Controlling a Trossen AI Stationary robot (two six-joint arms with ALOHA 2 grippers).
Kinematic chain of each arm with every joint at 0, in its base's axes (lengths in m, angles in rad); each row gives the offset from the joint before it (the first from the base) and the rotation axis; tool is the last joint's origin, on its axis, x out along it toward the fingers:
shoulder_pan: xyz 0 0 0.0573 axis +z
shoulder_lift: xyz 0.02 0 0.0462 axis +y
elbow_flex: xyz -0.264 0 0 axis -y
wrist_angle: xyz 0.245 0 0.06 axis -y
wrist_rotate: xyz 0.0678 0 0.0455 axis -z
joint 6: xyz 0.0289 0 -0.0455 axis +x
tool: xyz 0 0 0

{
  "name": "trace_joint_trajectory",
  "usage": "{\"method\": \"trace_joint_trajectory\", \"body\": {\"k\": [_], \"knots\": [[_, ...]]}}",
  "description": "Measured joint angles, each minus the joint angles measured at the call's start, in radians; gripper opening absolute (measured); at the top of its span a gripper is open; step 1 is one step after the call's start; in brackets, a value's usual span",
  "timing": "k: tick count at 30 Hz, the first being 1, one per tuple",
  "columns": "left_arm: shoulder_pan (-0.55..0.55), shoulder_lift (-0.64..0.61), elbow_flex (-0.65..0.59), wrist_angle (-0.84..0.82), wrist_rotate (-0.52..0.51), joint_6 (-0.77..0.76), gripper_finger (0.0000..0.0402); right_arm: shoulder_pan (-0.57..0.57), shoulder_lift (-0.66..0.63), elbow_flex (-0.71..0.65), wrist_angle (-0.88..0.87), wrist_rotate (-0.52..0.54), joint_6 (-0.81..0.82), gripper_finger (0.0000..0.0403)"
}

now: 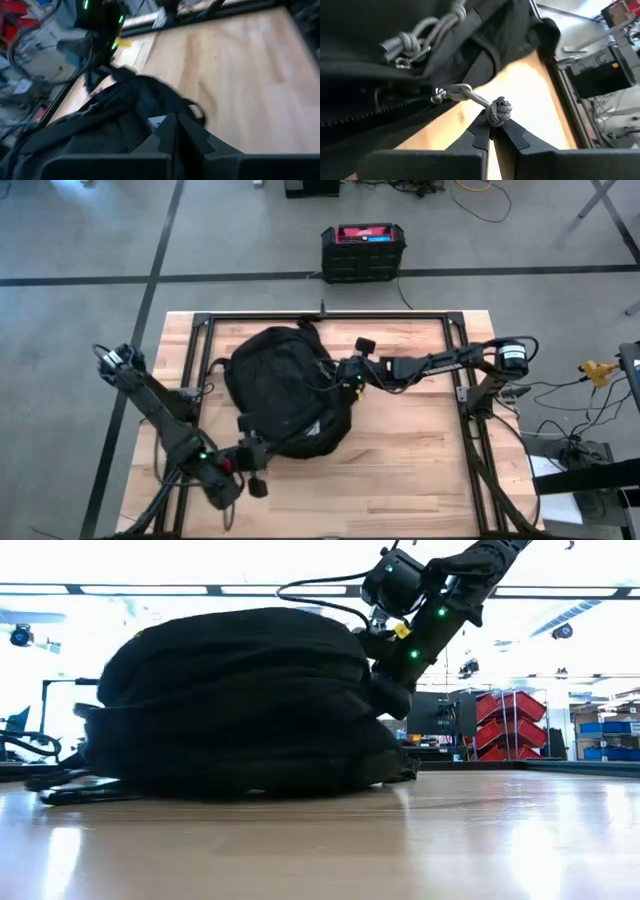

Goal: Unpack backpack
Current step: Open the black backpack

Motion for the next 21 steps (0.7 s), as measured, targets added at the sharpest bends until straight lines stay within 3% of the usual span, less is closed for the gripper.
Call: {"method": "trace_joint_trajectory", "body": {"k": [6,12,21], "knots": [[0.106,0.05,-0.146,0.227,0.07,0.051,0.0038,0.034,0.0,0.0,0.0,-0.002,0.019,0.0],[0.148,0.078,-0.226,0.484,0.195,0.075,0.0136,0.056,0.0,0.0,-0.001,-0.002,0.043,0.0],[0.164,0.115,-0.237,0.529,0.217,0.008,0.0266,0.059,0.0,0.0,-0.004,-0.012,0.068,0.0]]}}
